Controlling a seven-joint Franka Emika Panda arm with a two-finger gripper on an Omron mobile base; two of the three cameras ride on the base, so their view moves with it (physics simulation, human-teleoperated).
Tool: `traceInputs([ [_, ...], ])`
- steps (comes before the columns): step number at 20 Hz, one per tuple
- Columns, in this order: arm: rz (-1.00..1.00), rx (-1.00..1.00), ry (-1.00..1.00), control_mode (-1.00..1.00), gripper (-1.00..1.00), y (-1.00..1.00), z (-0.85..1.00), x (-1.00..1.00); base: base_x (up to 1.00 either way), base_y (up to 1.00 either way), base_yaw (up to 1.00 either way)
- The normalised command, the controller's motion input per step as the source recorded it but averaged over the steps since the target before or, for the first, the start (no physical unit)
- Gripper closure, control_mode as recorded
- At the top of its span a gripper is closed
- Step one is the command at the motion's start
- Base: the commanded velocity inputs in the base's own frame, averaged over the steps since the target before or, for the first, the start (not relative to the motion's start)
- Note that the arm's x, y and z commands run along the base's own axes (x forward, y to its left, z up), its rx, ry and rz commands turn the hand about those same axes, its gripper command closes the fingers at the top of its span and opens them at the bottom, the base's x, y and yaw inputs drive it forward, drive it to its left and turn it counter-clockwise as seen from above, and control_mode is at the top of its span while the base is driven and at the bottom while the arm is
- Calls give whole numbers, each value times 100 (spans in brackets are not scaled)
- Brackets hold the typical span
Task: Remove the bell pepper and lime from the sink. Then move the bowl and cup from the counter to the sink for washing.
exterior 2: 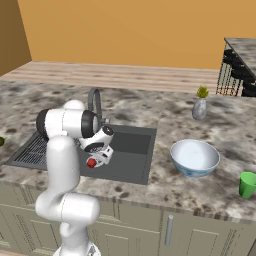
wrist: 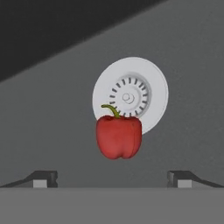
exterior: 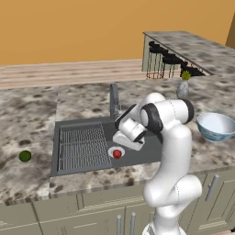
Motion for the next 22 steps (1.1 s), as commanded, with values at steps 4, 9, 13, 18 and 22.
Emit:
traceInputs([
  [4, 0, 1, 4, -100, -100, 8, -16, 6, 0, 0, 0],
  [9, 0, 0, 5, -100, -100, 7, -16, 10, 0, 0, 0],
  [13, 0, 0, 5, -100, -100, 7, -16, 15, 0, 0, 0],
  [18, 0, 0, 5, -100, -100, 4, -15, 19, 0, 0, 0],
  [22, 0, 0, 6, -100, -100, 2, -15, 19, 0, 0, 0],
])
